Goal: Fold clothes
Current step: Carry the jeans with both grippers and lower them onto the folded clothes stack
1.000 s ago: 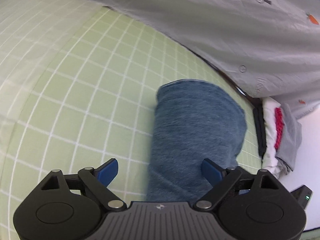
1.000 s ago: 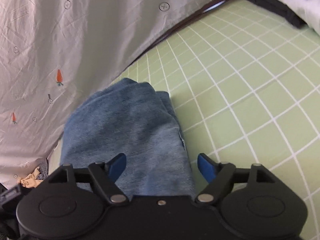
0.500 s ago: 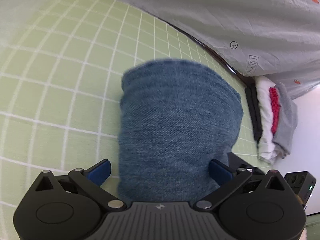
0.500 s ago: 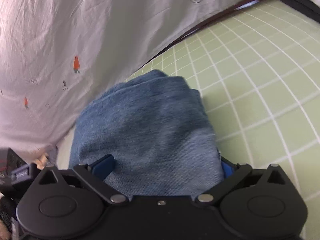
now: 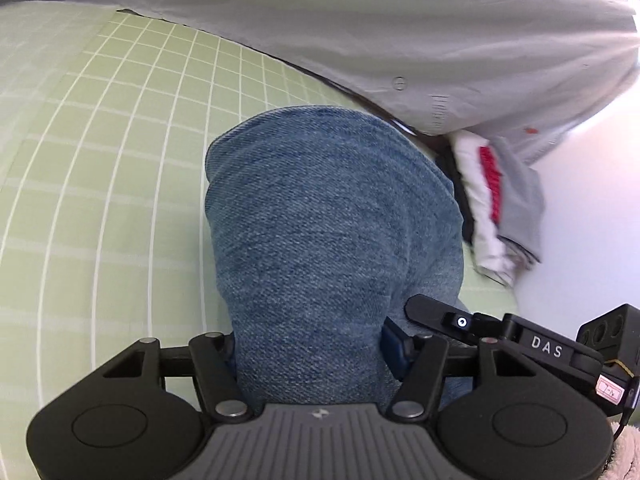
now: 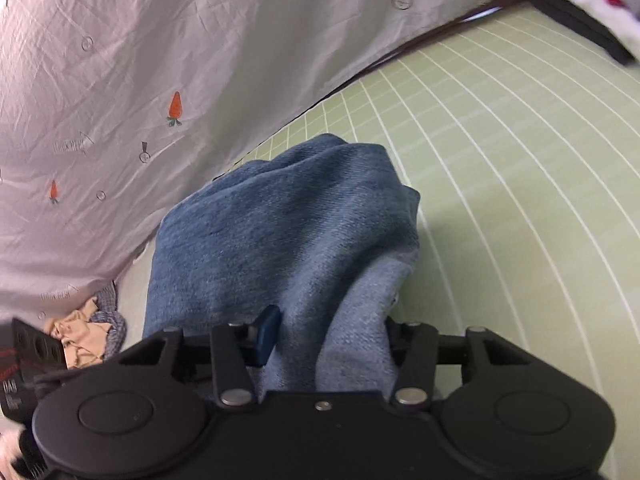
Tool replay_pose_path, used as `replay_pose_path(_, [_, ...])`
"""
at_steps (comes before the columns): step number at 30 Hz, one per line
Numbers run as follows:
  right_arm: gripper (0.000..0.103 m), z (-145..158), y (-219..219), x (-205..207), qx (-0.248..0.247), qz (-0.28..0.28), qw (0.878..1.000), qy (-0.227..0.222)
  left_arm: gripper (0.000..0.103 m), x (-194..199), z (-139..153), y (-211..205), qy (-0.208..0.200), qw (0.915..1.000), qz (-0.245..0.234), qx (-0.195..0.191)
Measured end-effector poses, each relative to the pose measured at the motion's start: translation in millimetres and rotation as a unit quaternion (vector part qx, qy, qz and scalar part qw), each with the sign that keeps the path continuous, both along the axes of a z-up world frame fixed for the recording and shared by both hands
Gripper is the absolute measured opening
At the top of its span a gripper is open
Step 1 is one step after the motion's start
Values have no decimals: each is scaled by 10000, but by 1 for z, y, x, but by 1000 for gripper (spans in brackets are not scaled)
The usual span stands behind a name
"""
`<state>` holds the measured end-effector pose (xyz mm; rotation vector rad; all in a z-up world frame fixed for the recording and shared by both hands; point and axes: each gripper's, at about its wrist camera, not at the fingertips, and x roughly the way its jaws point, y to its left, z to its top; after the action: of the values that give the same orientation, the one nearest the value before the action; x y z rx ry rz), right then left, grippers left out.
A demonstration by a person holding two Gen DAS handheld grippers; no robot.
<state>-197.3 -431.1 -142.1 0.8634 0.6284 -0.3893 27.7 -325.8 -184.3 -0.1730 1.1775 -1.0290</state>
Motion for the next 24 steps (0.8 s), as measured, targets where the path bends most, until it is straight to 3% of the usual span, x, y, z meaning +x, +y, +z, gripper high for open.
replay_pose_path(6, [50,13,18,-28,-119,-134,9998,76,63,-31,10,7,19,9999,-37,-119])
replay_pose_path(13, [50,29,-13,-83,-187,-599,9978,-233,63,-71,39,-60,-368,9980,-490,-152])
replay_pose_path(21, [50,46,-135,-192,-350,-715,9960,-406,63,-161,51,-198,-307,9974,-506,-409])
replay_pose_path(24, [49,67,-186,-226,-754,-552,9943,-516,63,-187,63,-251,-193,9964,-427,-703])
